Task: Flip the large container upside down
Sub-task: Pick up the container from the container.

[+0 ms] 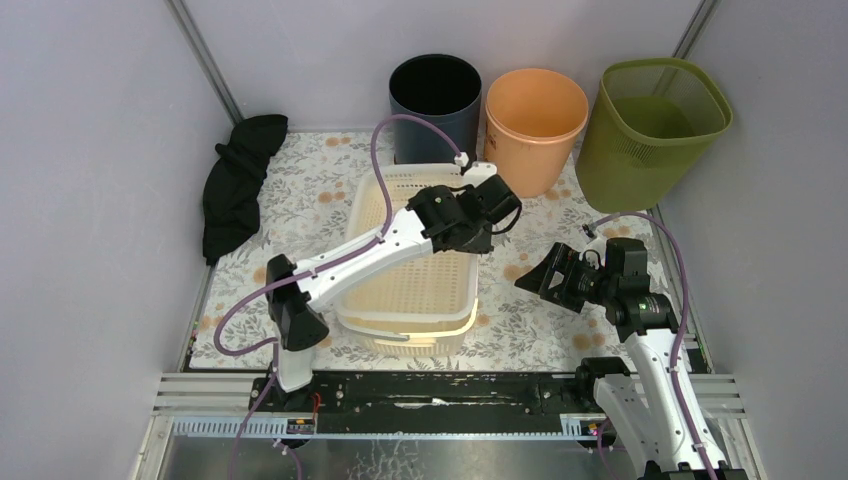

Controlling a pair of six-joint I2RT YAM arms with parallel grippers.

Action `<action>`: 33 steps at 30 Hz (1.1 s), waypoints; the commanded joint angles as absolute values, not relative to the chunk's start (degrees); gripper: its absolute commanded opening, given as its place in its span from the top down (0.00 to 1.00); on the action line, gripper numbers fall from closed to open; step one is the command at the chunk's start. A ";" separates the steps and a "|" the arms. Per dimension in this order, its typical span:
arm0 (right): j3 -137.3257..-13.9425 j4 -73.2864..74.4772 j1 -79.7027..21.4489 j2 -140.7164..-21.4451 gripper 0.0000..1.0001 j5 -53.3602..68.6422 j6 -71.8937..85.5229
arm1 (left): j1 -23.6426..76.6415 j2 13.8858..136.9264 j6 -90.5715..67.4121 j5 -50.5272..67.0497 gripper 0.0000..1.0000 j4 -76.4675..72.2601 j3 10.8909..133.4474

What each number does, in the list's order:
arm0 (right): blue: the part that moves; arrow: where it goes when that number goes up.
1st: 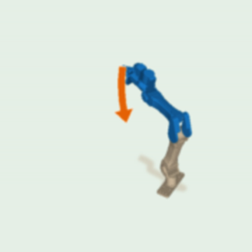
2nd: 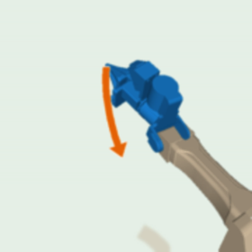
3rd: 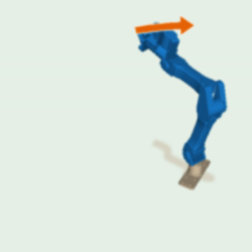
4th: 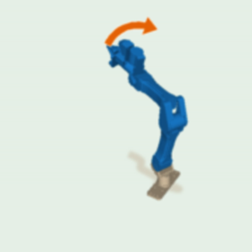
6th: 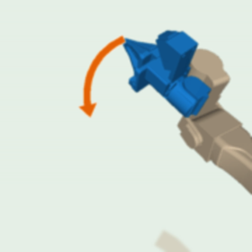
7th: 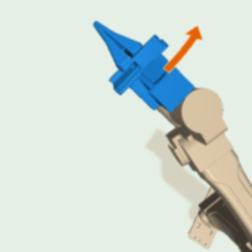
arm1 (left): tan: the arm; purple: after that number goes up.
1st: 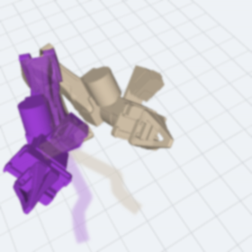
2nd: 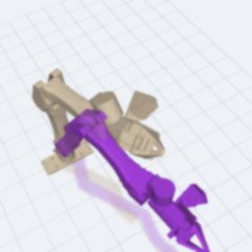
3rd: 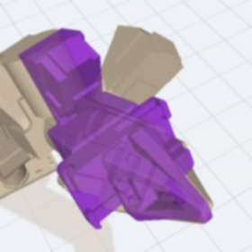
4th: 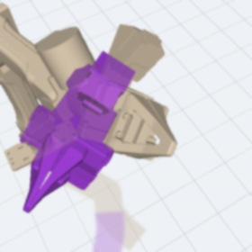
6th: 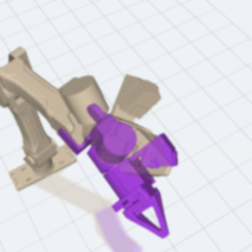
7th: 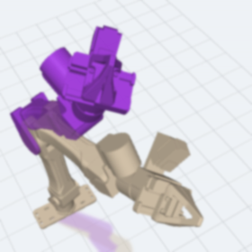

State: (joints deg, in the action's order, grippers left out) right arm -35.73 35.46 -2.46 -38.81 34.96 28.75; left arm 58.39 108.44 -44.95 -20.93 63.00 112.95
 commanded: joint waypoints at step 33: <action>-37.10 35.27 -2.29 -38.34 0.06 35.99 29.81 | 56.53 94.20 -39.82 -23.16 0.78 62.72 128.95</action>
